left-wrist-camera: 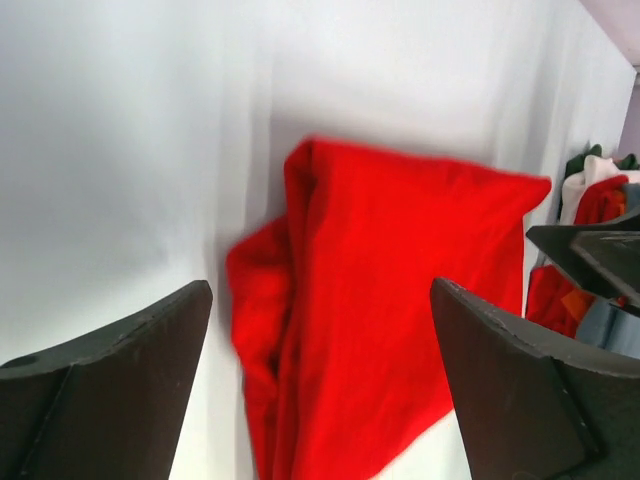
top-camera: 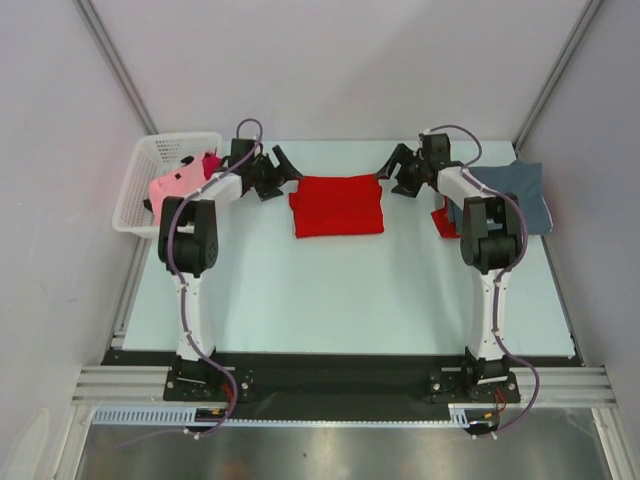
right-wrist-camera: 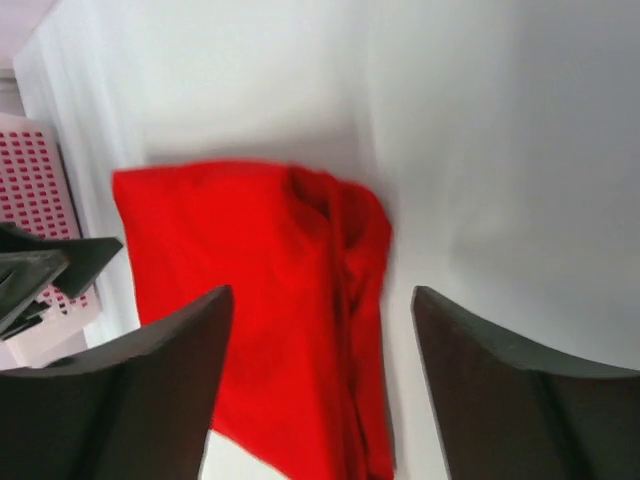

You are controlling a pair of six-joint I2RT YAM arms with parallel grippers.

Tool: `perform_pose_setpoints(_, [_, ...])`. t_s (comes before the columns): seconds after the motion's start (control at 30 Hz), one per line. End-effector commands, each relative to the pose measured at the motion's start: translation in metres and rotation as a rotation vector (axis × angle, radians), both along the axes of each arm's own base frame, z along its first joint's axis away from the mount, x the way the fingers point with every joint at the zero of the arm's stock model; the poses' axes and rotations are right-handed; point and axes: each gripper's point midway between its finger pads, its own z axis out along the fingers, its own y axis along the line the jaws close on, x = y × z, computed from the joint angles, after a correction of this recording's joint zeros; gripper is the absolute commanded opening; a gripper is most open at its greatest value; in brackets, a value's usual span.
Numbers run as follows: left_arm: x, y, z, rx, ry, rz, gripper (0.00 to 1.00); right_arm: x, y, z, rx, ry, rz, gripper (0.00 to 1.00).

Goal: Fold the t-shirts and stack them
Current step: Fold the tshirt

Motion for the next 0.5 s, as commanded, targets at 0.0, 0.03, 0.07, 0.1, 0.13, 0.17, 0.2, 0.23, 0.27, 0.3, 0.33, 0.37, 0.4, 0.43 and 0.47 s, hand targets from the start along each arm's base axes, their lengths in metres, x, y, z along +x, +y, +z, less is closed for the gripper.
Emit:
perform_pose_setpoints(0.0, [-0.009, 0.012, 0.059, 0.066, -0.173, 0.015, 0.95, -0.004, -0.004, 0.037, 0.021, -0.146, 0.012, 0.75])
perform_pose_setpoints(0.03, [-0.021, 0.014, 0.052, 0.078, -0.156, 0.024, 0.95, -0.007, -0.005, 0.034, 0.017, -0.144, 0.014, 0.69])
perform_pose_setpoints(0.07, [-0.025, 0.014, 0.048, 0.083, -0.153, 0.024, 0.95, -0.010, -0.003, 0.024, 0.011, -0.123, 0.023, 0.67])
perform_pose_setpoints(0.1, [-0.029, 0.012, 0.045, 0.089, -0.149, 0.018, 0.95, -0.012, -0.003, 0.019, 0.000, -0.109, 0.038, 0.66])
perform_pose_setpoints(0.13, [-0.034, 0.010, 0.036, 0.095, -0.130, 0.014, 0.95, -0.015, 0.001, 0.013, -0.004, -0.095, 0.050, 0.67])
perform_pose_setpoints(0.17, [-0.035, 0.009, 0.029, 0.095, -0.114, 0.010, 0.95, -0.016, 0.004, 0.001, -0.010, -0.071, 0.056, 0.68])
perform_pose_setpoints(0.2, [-0.037, 0.005, 0.022, 0.095, -0.100, 0.005, 0.95, -0.015, 0.004, -0.001, -0.013, -0.066, 0.056, 0.69])
perform_pose_setpoints(0.23, [-0.038, 0.003, 0.019, 0.089, -0.092, -0.003, 0.94, -0.017, 0.007, -0.007, -0.017, -0.054, 0.060, 0.69])
perform_pose_setpoints(0.27, [-0.038, 0.001, 0.009, 0.085, -0.069, -0.006, 0.94, -0.017, 0.008, -0.015, -0.022, -0.034, 0.058, 0.69])
perform_pose_setpoints(0.3, [-0.040, -0.003, 0.004, 0.077, -0.053, -0.006, 0.93, -0.016, 0.008, -0.018, -0.032, -0.027, 0.049, 0.70])
perform_pose_setpoints(0.33, [-0.039, -0.006, 0.004, 0.076, -0.053, -0.006, 0.92, -0.015, 0.008, -0.021, -0.038, -0.025, 0.048, 0.69])
perform_pose_setpoints(0.37, [-0.039, -0.005, -0.005, 0.083, -0.033, 0.004, 0.90, -0.015, 0.009, -0.023, -0.040, -0.019, 0.045, 0.69])
perform_pose_setpoints(0.4, [-0.039, -0.008, -0.006, 0.083, -0.028, 0.004, 0.88, -0.013, 0.009, -0.030, -0.051, -0.005, 0.037, 0.69])
perform_pose_setpoints(0.43, [-0.039, -0.009, -0.010, 0.086, -0.016, 0.010, 0.87, -0.013, 0.012, -0.033, -0.051, -0.002, 0.042, 0.68])
perform_pose_setpoints(0.47, [-0.039, -0.007, -0.014, 0.094, 0.000, 0.019, 0.87, -0.013, 0.014, -0.035, -0.051, 0.004, 0.042, 0.68])
